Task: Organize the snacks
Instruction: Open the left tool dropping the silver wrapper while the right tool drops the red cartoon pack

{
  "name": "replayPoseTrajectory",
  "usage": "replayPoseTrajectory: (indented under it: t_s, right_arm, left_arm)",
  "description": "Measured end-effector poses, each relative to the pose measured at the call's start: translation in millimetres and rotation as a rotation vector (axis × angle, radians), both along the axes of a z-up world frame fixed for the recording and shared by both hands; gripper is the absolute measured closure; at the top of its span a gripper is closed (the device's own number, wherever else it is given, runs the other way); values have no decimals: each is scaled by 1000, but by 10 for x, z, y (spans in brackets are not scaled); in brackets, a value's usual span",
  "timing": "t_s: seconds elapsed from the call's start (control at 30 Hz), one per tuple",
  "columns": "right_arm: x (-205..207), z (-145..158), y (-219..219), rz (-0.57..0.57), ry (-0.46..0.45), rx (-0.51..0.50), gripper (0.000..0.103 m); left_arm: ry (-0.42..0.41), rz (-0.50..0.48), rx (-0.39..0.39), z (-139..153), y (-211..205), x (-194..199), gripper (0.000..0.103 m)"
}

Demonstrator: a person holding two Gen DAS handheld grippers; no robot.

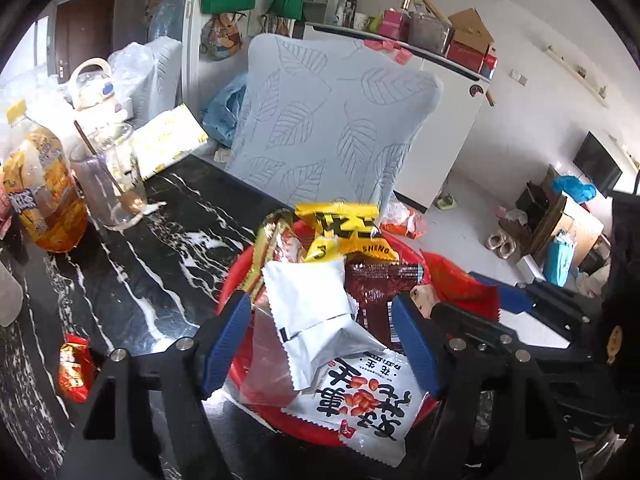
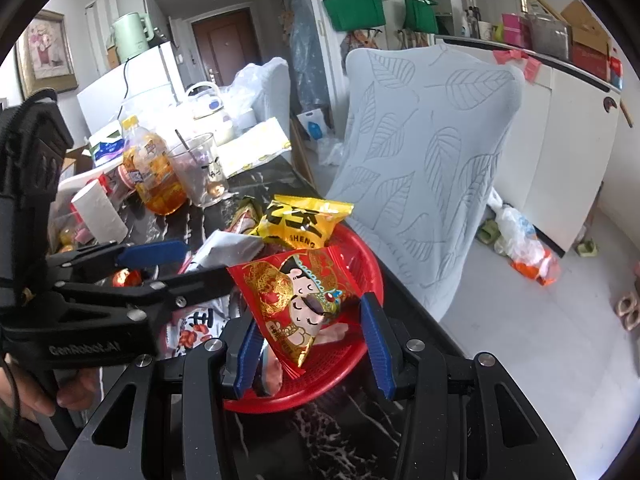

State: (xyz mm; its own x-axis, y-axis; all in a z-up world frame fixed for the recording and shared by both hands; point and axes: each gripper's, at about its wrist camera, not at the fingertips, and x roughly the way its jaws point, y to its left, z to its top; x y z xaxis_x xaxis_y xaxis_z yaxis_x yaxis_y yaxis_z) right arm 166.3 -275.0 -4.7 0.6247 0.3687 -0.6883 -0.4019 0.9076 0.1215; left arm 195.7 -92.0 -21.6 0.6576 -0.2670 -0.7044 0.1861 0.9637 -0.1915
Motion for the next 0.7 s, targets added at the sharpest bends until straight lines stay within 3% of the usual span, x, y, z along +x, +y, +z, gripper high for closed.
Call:
replayPoseTrajectory:
  t_s: [0.3, 0.43, 0.7]
  right_arm:
    - [43, -44, 79, 1, -11, 23, 54]
    - [-4, -90, 127, 3, -5, -12, 35]
    - [-150, -115, 89, 2, 7, -17, 35]
  left_arm:
    - [-54, 56, 24, 154, 149, -151, 31]
    - [-40, 61, 20, 103, 200, -187, 31]
    - [-45, 55, 18, 118, 201, -274, 31]
